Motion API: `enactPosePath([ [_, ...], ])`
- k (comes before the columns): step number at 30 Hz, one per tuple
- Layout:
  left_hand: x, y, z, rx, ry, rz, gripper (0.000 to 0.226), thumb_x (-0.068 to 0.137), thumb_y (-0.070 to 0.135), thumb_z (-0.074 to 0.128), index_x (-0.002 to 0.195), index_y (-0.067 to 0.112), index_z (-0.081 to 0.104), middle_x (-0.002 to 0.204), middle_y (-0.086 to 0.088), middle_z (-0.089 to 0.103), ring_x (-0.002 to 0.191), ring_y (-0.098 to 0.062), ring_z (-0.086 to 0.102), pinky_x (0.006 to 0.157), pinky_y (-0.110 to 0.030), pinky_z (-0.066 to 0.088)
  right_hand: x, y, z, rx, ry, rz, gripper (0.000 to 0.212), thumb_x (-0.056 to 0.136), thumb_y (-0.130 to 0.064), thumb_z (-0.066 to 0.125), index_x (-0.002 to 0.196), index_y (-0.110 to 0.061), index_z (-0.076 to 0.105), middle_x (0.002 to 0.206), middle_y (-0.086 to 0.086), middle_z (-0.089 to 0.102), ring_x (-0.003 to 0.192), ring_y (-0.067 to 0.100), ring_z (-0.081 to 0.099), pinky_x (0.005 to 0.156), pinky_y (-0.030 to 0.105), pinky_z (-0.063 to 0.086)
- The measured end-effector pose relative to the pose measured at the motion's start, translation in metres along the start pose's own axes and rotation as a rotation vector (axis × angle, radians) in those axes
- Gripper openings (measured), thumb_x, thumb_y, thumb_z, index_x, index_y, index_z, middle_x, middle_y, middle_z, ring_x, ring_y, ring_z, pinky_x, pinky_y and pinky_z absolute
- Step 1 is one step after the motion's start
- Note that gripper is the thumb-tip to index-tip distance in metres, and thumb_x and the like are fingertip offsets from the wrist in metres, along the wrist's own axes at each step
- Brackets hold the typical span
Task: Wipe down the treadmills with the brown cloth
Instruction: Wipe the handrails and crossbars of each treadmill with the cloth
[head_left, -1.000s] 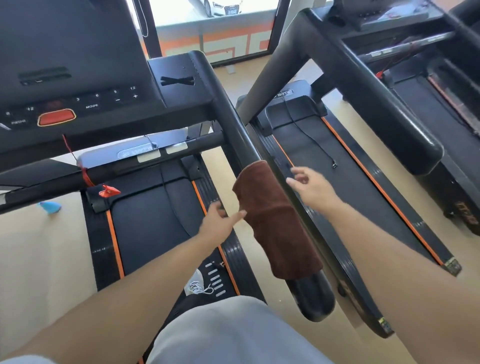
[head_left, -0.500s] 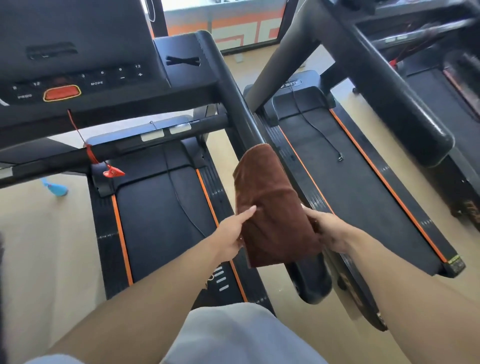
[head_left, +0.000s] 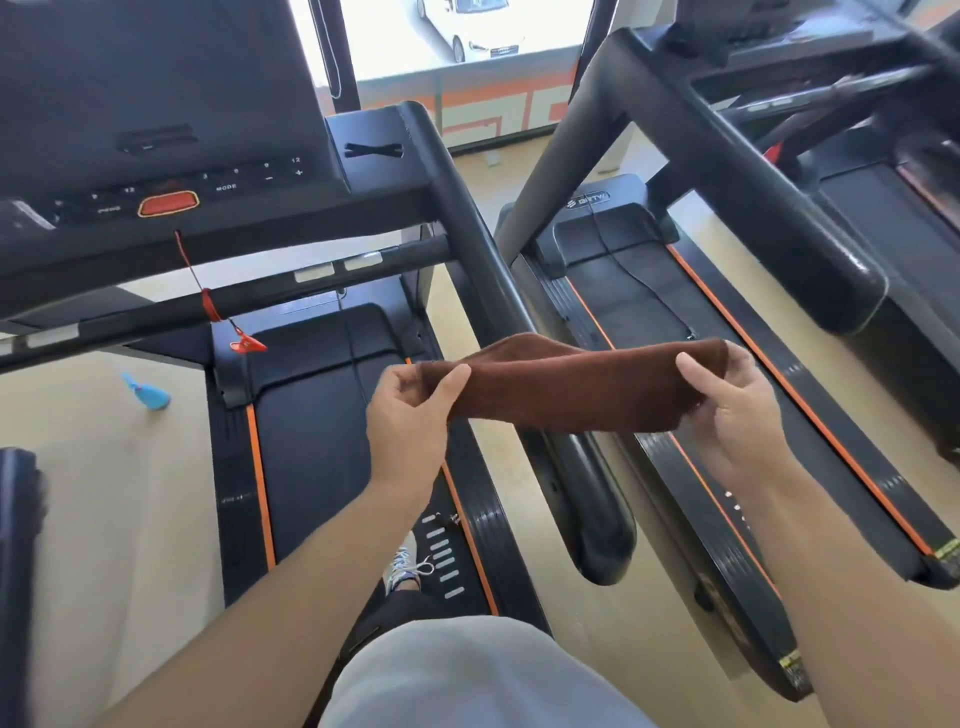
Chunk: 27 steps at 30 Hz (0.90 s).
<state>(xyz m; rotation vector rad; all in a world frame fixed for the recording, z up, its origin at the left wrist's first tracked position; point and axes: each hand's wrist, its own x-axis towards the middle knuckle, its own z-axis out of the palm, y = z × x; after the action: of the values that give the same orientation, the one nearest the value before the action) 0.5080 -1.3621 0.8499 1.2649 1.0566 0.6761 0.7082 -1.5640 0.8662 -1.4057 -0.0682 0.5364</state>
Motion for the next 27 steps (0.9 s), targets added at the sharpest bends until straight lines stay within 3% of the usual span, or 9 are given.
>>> enactPosePath([
  [2,-0.018,0.019,-0.003,-0.031,0.030,0.063,0.038,0.085,0.023,0.083,0.106,0.021,0.051,0.072,0.010,0.070,0.064,0.006,0.064,0.059,-0.008,0.048,-0.020,-0.020,0.000,-0.020,0.026,-0.130,0.054,0.086,-0.007,0.072,0.135,-0.011,0.051,0.093,-0.009,0.071,0.088,0.009,0.071,0.076,0.027,0.058],
  [5,-0.040,0.045,-0.010,-0.074,-0.024,0.125,0.043,0.085,0.023,0.082,0.117,0.025,0.053,0.077,0.008,0.076,0.072,0.001,0.070,0.058,-0.010,0.050,-0.049,-0.050,-0.001,-0.077,0.092,-0.295,0.050,0.091,-0.003,0.069,0.134,-0.021,0.051,0.077,-0.019,0.068,0.079,0.004,0.066,0.079,0.024,0.057],
  [9,-0.037,0.049,-0.011,-0.102,-0.110,0.047,0.043,0.082,0.032,0.083,0.118,0.032,0.060,0.091,0.001,0.079,0.087,-0.011,0.074,0.078,-0.033,0.060,-0.051,-0.064,-0.003,-0.303,0.255,-0.434,0.048,0.089,-0.010,0.078,0.131,-0.023,0.058,0.083,-0.018,0.070,0.075,-0.004,0.064,0.071,0.014,0.052],
  [11,-0.016,0.026,-0.005,-0.117,-0.095,-0.098,0.044,0.083,0.035,0.085,0.119,0.032,0.061,0.102,-0.003,0.077,0.093,-0.018,0.075,0.080,-0.041,0.061,-0.030,-0.053,-0.004,-0.598,0.220,-0.344,0.055,0.085,-0.025,0.085,0.133,-0.026,0.059,0.108,-0.011,0.067,0.091,-0.004,0.065,0.082,0.016,0.051],
  [15,0.018,-0.033,0.003,0.129,-0.030,-0.358,0.062,0.089,0.039,0.078,0.139,0.022,0.046,0.104,-0.006,0.068,0.085,-0.021,0.068,0.091,-0.048,0.059,-0.001,-0.003,0.004,-1.267,-0.002,0.081,0.090,0.079,-0.059,0.079,0.154,-0.025,0.041,0.146,0.012,0.052,0.136,0.032,0.047,0.114,0.046,0.041],
  [17,0.016,-0.054,0.003,0.230,-0.070,-0.411,0.056,0.094,0.035,0.073,0.141,0.020,0.046,0.110,-0.002,0.065,0.095,-0.018,0.066,0.100,-0.048,0.054,-0.012,0.031,0.026,-1.295,-0.199,0.220,0.105,0.080,-0.073,0.069,0.161,-0.020,0.027,0.159,0.011,0.040,0.145,0.032,0.040,0.117,0.046,0.036],
  [19,0.012,-0.073,0.008,0.274,-0.202,-0.422,0.032,0.101,0.030,0.063,0.132,0.024,0.059,0.115,0.004,0.066,0.105,-0.014,0.066,0.104,-0.046,0.052,-0.029,0.065,0.054,-1.282,-0.291,0.313,0.124,0.074,-0.081,0.067,0.164,-0.018,0.011,0.162,0.009,0.034,0.144,0.030,0.042,0.114,0.045,0.040],
  [23,0.007,-0.081,0.035,0.157,-0.503,-0.533,0.038,0.097,0.061,0.052,0.123,0.038,0.068,0.125,0.015,0.070,0.122,-0.011,0.061,0.113,-0.043,0.044,-0.020,0.101,0.086,-1.441,-0.027,0.035,0.109,0.080,-0.073,0.068,0.158,-0.018,0.016,0.143,0.007,0.050,0.123,0.030,0.060,0.095,0.047,0.052],
  [27,0.038,-0.074,0.058,-0.059,-0.534,-0.581,0.043,0.094,0.068,0.053,0.119,0.036,0.070,0.120,0.010,0.075,0.121,-0.013,0.065,0.115,-0.042,0.043,0.025,0.102,0.116,-1.464,-0.023,-0.072,0.097,0.084,-0.067,0.064,0.155,-0.017,0.019,0.136,0.006,0.052,0.114,0.031,0.065,0.086,0.045,0.054],
])
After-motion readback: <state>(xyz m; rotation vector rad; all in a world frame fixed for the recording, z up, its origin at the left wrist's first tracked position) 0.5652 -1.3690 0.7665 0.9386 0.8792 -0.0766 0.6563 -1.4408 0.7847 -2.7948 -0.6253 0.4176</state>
